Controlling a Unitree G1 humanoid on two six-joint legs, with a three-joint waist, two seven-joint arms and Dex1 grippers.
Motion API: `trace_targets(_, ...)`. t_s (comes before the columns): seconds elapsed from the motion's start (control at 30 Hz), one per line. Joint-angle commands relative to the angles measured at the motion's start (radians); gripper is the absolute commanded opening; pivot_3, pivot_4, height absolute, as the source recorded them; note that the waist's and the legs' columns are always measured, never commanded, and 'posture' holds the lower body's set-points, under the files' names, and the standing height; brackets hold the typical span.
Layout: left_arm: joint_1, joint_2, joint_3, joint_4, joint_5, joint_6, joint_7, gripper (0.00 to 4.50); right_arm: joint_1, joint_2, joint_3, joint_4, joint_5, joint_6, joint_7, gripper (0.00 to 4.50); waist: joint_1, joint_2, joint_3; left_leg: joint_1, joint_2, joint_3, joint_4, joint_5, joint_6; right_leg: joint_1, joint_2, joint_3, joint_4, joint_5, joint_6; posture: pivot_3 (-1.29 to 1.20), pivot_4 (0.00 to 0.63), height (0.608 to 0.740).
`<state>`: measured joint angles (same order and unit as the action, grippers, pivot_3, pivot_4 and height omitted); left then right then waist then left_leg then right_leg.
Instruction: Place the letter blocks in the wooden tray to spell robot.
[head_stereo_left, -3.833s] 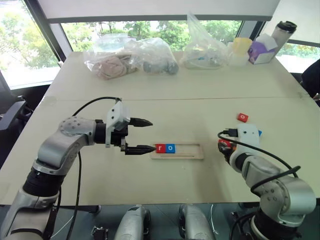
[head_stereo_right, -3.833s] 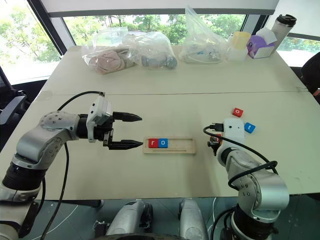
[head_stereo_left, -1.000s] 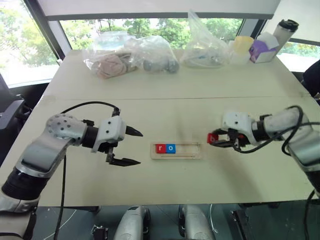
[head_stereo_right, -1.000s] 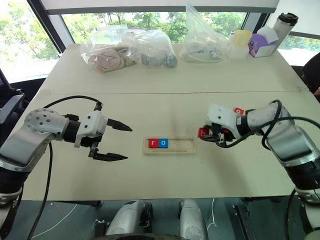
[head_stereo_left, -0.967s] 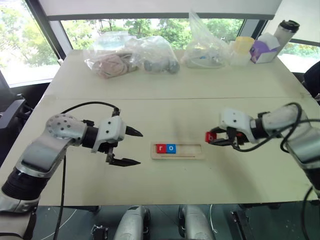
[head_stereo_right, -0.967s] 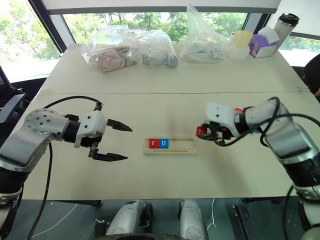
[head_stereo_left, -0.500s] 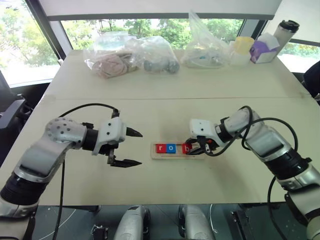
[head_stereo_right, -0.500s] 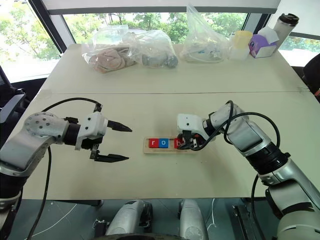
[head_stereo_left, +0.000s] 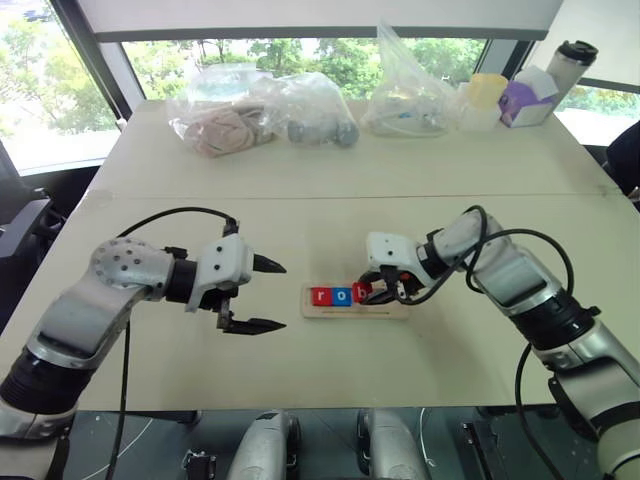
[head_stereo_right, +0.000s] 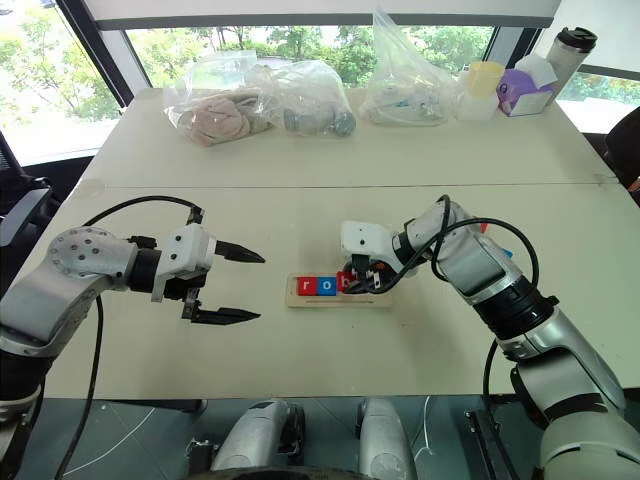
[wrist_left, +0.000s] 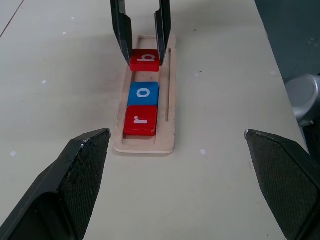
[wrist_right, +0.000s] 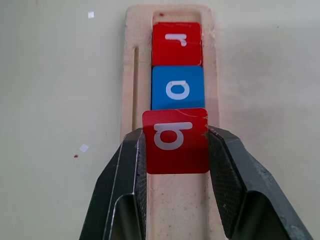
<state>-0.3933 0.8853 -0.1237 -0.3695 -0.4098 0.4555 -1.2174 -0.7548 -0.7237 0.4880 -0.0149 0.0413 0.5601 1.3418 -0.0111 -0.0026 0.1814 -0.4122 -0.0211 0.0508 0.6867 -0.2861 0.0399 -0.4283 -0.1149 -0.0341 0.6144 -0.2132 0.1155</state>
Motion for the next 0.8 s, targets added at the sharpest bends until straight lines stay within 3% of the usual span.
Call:
trace_targets(0.03,0.001,0.010,0.031,-0.034,-0.015,0.004,0.006,4.50,-0.015,0.001,-0.003,-0.007,-0.014,-0.022,0.004,1.13,0.000,0.000,0.000,0.000,0.000,0.000,0.000,0.000,0.000,0.000,0.000,0.000,0.000,0.000,0.000,0.00,0.150,0.740)
trace_targets(0.53,0.003,0.012,0.029,-0.038,-0.019,0.002,0.020,4.50,-0.019,0.029,-0.005,0.031,-0.039,-0.038,0.003,1.13,0.000,0.000,0.000,0.000,0.000,0.000,0.000,0.000,0.000,0.000,0.000,0.000,0.000,0.000,0.000,0.00,0.150,0.740)
trace_targets(0.73,0.000,0.011,0.026,-0.033,-0.021,0.001,0.022,4.50,-0.029,0.031,-0.009,0.032,-0.040,-0.025,0.006,4.15,0.000,0.000,0.000,0.000,0.000,0.000,0.000,0.000,0.000,0.000,0.000,0.000,0.000,0.000,0.000,0.00,0.150,0.740)
trace_targets(0.77,0.000,0.010,0.026,-0.032,-0.021,0.001,0.022,4.50,-0.030,0.030,-0.009,0.032,-0.040,-0.022,0.007,4.43,0.000,0.000,0.000,0.000,0.000,0.000,0.000,0.000,0.000,0.000,0.000,0.000,0.000,0.000,0.000,0.00,0.150,0.740)
trace_targets(0.8,0.000,0.010,0.026,-0.032,-0.021,0.001,0.022,4.50,-0.031,0.027,-0.010,0.030,-0.039,-0.021,0.009,4.43,0.000,0.000,0.000,0.000,0.000,0.000,0.000,0.000,0.000,0.000,0.000,0.000,0.000,0.000,0.000,0.00,0.150,0.740)
